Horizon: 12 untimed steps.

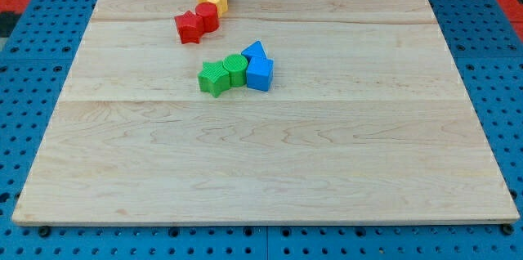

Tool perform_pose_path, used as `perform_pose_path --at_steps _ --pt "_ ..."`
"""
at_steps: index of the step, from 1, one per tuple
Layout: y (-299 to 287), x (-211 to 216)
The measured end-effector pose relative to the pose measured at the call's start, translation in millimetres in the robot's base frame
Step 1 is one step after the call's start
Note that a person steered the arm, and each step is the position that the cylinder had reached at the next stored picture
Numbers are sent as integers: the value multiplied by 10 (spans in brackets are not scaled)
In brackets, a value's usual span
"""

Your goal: Push the yellow hexagon diagonally towards the top of the red star

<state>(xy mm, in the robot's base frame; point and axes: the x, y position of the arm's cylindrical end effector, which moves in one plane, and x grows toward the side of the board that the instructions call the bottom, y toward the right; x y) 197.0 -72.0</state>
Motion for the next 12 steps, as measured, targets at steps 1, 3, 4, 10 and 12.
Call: perform_pose_path --at_steps 1,3,4,10,12 --pt "22 48" --pt "114 -51" --pt "-581 -15" --pt "-1304 169" --pt "-1047 597"
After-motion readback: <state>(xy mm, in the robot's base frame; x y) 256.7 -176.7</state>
